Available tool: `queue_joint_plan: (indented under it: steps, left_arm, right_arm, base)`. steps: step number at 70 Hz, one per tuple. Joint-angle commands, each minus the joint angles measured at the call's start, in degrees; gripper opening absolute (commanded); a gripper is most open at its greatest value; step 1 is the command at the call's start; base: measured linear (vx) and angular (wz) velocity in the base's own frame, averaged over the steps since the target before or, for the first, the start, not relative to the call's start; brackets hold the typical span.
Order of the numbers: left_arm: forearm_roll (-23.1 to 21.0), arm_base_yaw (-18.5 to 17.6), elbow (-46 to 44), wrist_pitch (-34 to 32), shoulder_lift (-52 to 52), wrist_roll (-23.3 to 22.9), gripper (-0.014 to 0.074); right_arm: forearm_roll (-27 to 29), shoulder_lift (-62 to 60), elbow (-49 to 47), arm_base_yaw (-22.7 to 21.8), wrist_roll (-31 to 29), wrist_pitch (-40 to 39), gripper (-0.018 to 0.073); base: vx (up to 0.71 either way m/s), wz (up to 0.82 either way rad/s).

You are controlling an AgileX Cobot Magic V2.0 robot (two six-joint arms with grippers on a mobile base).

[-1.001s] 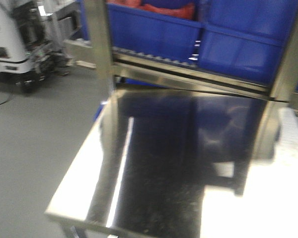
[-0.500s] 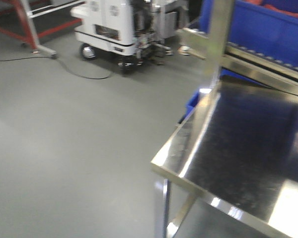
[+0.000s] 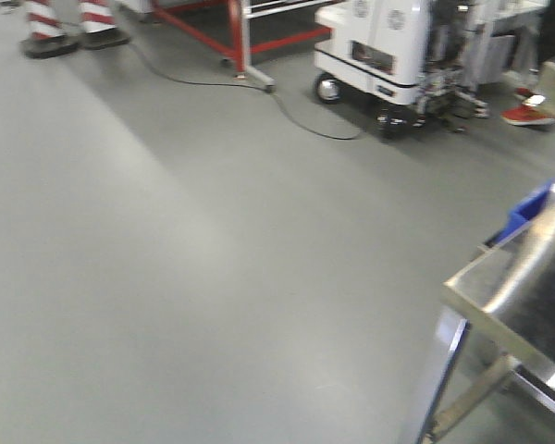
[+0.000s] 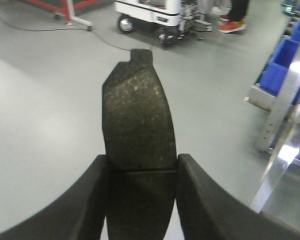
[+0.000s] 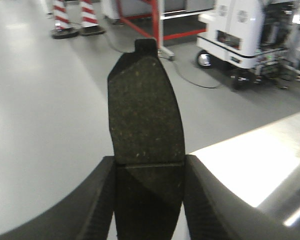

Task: Move and align brake pads A on conveyor
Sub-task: 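Back away from the steel table and turn the base, then drive forward along the yellow floor line past the striped cones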

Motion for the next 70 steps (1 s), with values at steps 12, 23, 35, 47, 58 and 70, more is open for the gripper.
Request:
queue_joint_plan:
  steps: [12,23,35,47,58,70]
  left_arm:
    - [-0.37,-0.30,-1.62,-5.24,0.23,-0.07,-0.0006]
    - [-0.37,-0.30,-1.62,-5.24,0.23,-0.07,-0.0006]
    - [-0.37,-0.30,-1.62,-5.24,0.23,-0.07,-0.0006]
    - [-0.37,-0.30,-1.62,-5.19,0.23,-0.07,-0.0006]
    - [-0.37,-0.30,-1.62,-5.19,0.23,-0.07,-0.0006]
    - [-0.37,-0.30,-1.62,-5.19,0.23,-0.07,-0.0006]
  right_arm:
    - [-1.26,0.23,-1.64,-0.46,-0.27,-5.26,0.0003]
    - [-1.26,0.23,-1.64,-0.46,-0.27,-5.26,0.0003]
    - [-1.26,0.23,-1.64,-0.46,-0.27,-5.26,0.0003]
    - [-1.26,0.23,-1.64,-0.46,-0.27,-5.26,0.0003]
    - [-1.26,0.23,-1.64,-0.46,-0.27,-5.26,0.0003]
    - [-1.26,0.23,-1.64,-0.46,-0.27,-5.26,0.0003]
  base:
    - [-0.16,0.64]
    - [-0.14,0.54]
    - [-0.10,0.51]
    - [-0.05,0.47]
    - [0.06,0.44]
    - [0.15,0.51]
